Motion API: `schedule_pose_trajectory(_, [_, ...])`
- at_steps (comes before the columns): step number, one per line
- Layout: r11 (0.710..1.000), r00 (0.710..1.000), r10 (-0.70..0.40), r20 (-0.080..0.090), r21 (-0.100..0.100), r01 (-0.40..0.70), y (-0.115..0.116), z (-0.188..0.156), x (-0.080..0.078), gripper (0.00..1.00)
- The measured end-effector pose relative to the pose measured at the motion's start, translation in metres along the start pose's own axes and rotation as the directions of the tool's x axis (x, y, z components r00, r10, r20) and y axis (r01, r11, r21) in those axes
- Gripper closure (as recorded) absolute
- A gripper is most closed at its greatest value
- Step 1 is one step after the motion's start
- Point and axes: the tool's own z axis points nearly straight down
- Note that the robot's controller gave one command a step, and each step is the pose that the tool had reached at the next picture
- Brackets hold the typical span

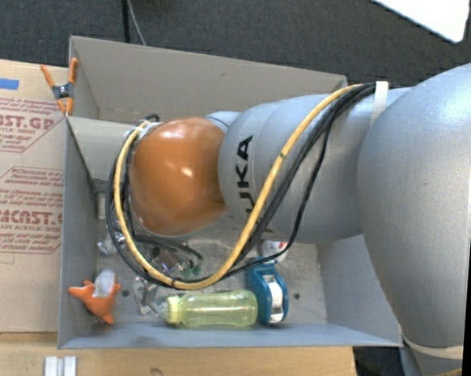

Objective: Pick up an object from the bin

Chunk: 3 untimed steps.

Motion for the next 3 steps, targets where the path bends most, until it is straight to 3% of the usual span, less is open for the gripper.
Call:
schedule_pose_trajectory(1, [0.962, 0.962, -0.274, 0.001, 0.000, 0.274, -0.002, 0.070, 0.000, 0.00])
schedule_pose_trajectory(2, [0.942, 0.942, -0.335, 0.004, 0.000, 0.335, -0.002, 0.089, -0.001, 1.00])
schedule_pose_trajectory(3, [0.942, 0.942, -0.335, 0.004, -0.001, 0.335, -0.002, 0.089, -0.001, 1.00])
